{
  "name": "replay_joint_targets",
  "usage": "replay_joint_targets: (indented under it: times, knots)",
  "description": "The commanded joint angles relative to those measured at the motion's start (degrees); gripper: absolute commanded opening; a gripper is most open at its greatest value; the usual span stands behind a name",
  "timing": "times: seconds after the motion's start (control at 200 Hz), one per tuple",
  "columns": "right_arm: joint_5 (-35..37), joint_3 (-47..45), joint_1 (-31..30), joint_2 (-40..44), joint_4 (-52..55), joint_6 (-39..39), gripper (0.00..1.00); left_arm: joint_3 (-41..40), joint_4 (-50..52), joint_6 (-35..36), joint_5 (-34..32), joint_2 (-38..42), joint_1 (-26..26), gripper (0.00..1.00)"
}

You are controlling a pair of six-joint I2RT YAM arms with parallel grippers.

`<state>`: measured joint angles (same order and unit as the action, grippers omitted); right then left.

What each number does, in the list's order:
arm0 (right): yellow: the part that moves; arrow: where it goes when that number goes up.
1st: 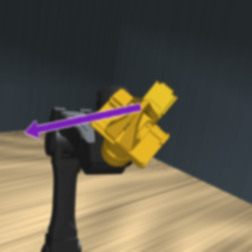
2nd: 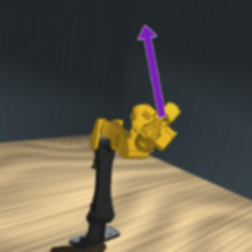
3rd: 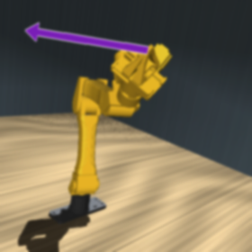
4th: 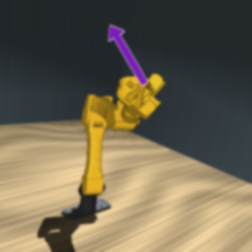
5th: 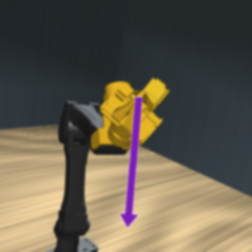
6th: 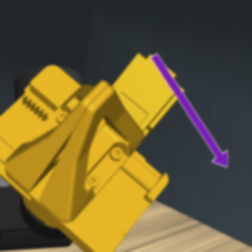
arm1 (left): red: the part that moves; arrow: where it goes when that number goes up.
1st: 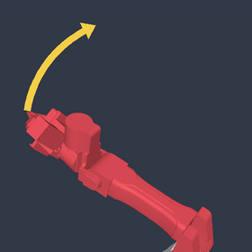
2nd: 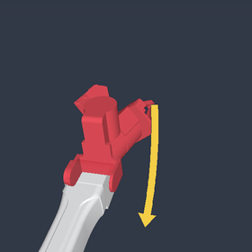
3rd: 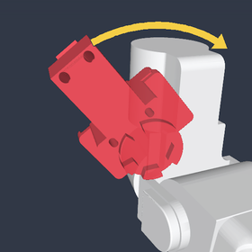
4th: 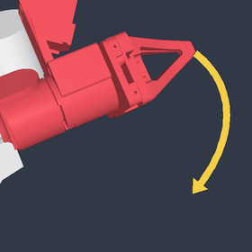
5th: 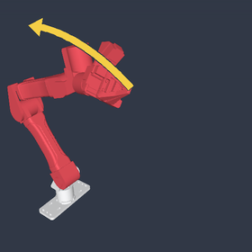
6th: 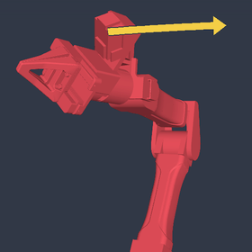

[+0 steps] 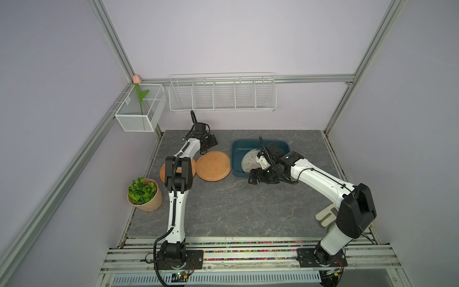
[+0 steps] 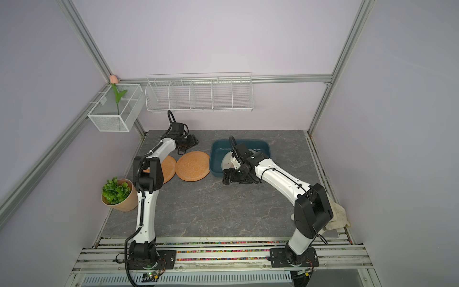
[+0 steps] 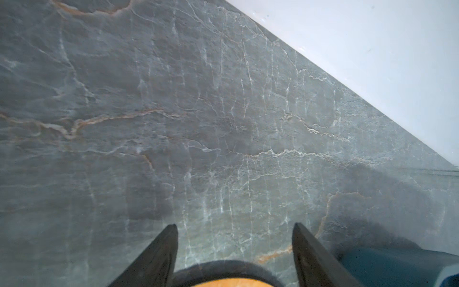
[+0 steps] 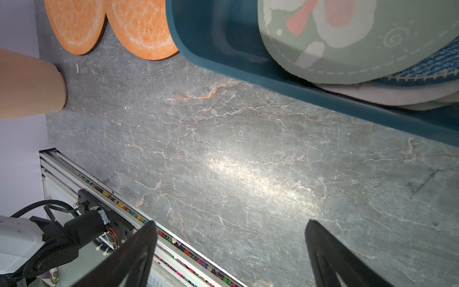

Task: Put the coasters into the storage box
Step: Move the coaster to the center of the board.

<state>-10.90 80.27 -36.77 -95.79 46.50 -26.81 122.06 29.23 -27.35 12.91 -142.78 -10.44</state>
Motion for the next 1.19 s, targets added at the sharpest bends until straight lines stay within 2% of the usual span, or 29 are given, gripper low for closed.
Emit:
replay_joint_targets:
  times: [0.0, 0.205, 0.49, 0.77, 1.19]
  knots:
    - [1.03, 1.17, 0.23, 1.22, 1.83, -0.35, 0.95, 3.28, 5.25, 0.31, 0.10, -3.70, -0.70, 0.73]
    - [1.54, 1.59, 0.29, 1.18, 2.19, -0.44, 0.94, 6.88, 12.40, 3.38, -3.43, -6.35, -2.39, 0.72]
    - [1.98, 1.94, 0.21, 1.30, 2.50, -0.61, 0.94, 4.39, 12.96, 2.54, -2.97, -7.14, -2.66, 0.71]
    - [2.54, 2.15, -0.05, 1.74, 2.97, -0.94, 0.94, 4.33, 15.69, 4.54, -3.32, -8.04, -3.18, 0.70]
    - [2.82, 2.68, -0.28, 1.75, 2.65, -1.52, 0.94, 1.86, 21.01, 5.86, -4.85, -5.67, -4.39, 0.66]
